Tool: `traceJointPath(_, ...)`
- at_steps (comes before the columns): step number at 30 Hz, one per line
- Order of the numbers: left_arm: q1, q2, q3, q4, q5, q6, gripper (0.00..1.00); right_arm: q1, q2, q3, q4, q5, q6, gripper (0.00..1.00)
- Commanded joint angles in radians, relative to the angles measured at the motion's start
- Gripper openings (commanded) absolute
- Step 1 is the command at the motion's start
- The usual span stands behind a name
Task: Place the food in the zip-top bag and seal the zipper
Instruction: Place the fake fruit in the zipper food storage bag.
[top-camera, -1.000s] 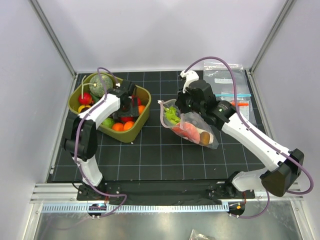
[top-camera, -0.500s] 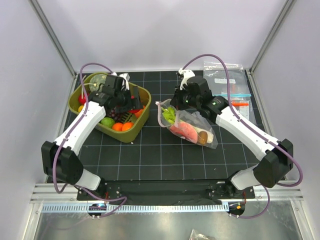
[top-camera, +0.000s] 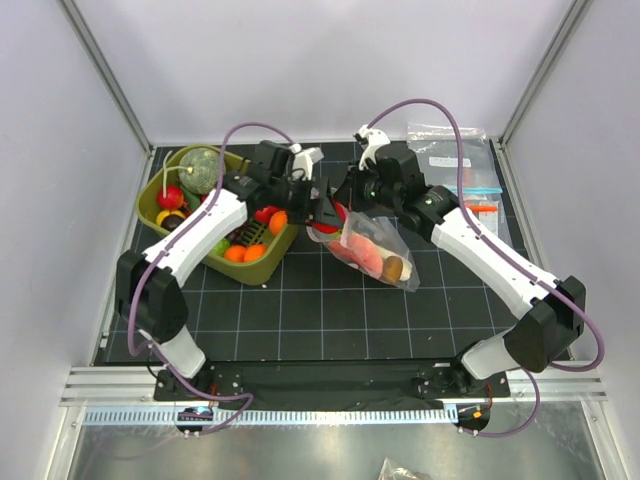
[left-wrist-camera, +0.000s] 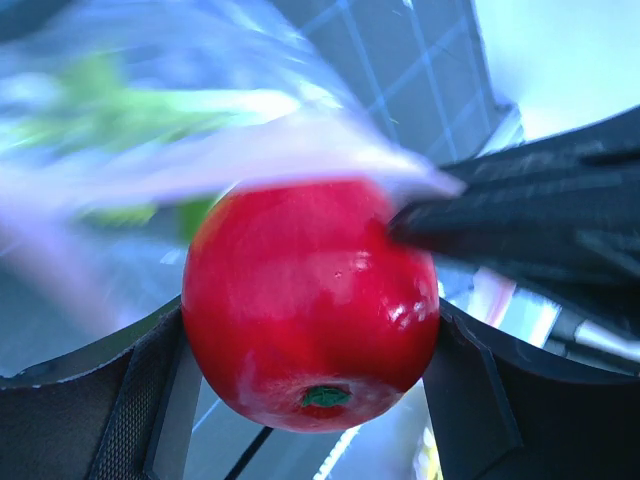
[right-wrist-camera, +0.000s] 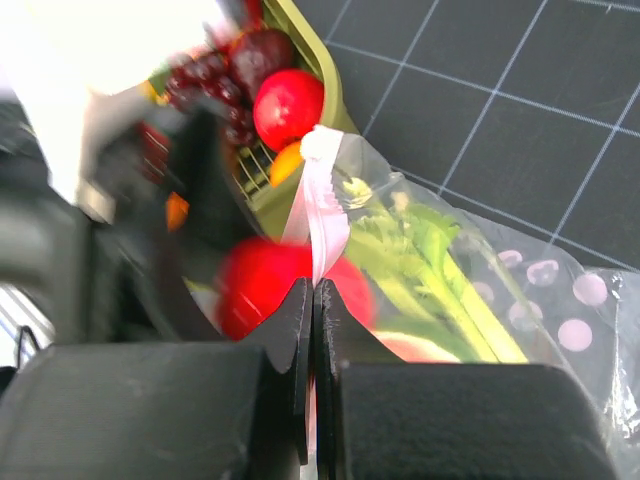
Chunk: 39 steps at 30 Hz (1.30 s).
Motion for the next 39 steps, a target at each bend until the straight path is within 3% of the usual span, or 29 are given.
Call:
traceJointPath(1, -0.029, 0.026, 0.097, 0.020, 0.087, 0.007, 0.44, -0.001, -0.011, 0.075, 0.061, -0.019, 0.038, 0.01)
traceJointPath(3, -0.030, 0.048, 0.111, 0.021, 0.084, -0.010, 0.51, -0.001, -0.026, 0.091, 0.058, -0.008, 0.047, 0.01)
traceJointPath(5, -0.033, 0.062, 0.111, 0.031, 0.092, -0.020, 0.66, -0.005, -0.038, 0.091, 0.060, 0.018, 0.053, 0.01)
traceJointPath(7, -0.042, 0.052, 0.108, 0.038, 0.078, -0.020, 0.87, -0.013, -0.061, 0.080, 0.072, 0.021, 0.074, 0.01)
traceJointPath(10, -0.053, 0.019, 0.091, 0.055, 0.059, -0.015, 1.00, -0.031, -0.086, 0.045, 0.084, 0.030, 0.096, 0.01)
traceJointPath(17, -0.053, -0.032, 0.076, 0.023, 0.015, -0.020, 1.00, -0.091, -0.132, -0.052, 0.129, 0.020, 0.153, 0.01)
traceJointPath(27, -0.050, -0.103, 0.051, -0.041, -0.239, -0.021, 0.99, -0.099, -0.143, -0.052, 0.113, 0.020, 0.127, 0.01)
traceJointPath(31, -0.030, -0.084, 0.042, -0.084, -0.339, -0.072, 0.88, -0.100, -0.150, -0.040, 0.107, 0.018, 0.108, 0.01)
traceJointPath(36, -0.016, -0.002, 0.066, -0.069, -0.261, -0.116, 0.70, -0.099, -0.157, -0.044, 0.115, 0.007, 0.102, 0.01)
traceJointPath(38, -0.016, 0.038, 0.080, -0.035, -0.206, -0.137, 0.49, -0.099, -0.160, -0.046, 0.115, 0.012, 0.096, 0.01)
traceJointPath(39, -0.018, 0.049, 0.091, -0.023, -0.194, -0.147, 0.30, -0.099, -0.157, -0.044, 0.113, 0.015, 0.094, 0.01)
